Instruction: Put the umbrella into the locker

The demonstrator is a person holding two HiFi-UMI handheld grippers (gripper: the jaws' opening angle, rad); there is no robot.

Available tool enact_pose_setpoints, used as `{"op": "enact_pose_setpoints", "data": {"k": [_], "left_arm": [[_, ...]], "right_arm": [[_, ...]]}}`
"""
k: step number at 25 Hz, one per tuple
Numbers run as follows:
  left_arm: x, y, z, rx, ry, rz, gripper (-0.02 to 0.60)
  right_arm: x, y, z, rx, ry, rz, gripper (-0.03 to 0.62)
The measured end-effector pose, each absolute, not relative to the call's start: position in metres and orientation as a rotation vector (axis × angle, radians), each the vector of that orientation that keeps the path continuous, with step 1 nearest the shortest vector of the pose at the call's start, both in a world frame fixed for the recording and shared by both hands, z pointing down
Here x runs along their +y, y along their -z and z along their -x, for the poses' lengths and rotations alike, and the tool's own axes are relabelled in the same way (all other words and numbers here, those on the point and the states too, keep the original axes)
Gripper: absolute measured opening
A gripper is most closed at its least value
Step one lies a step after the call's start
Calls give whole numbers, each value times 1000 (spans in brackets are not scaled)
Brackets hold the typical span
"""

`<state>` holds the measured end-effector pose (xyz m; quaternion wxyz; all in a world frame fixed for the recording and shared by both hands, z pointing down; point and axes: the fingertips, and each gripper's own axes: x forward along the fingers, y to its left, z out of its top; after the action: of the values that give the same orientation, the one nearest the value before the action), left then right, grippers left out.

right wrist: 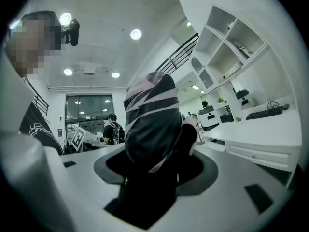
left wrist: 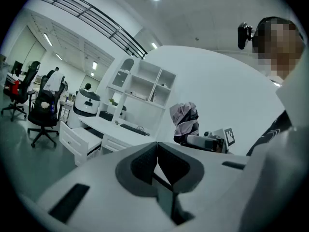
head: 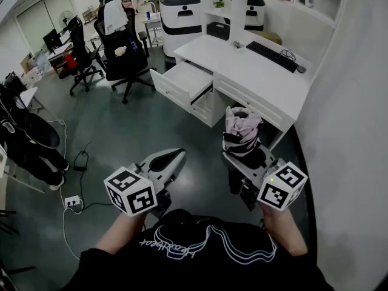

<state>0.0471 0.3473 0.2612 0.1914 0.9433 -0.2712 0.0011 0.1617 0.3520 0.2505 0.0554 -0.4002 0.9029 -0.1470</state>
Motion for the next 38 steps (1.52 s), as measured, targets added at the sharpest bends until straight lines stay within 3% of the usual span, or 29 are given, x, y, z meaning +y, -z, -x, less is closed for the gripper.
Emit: {"op": "enact_pose_setpoints", "data": {"k": [23,38], "left_arm": [[325,-284,-53,-752,-28,-2635,6],[173,-337,-9,-799,-87,-2499,6]], "right_arm": [[337,-278,-173,2698,505,1257,267],[200,-312,-150,2692,639,1333,267]]}}
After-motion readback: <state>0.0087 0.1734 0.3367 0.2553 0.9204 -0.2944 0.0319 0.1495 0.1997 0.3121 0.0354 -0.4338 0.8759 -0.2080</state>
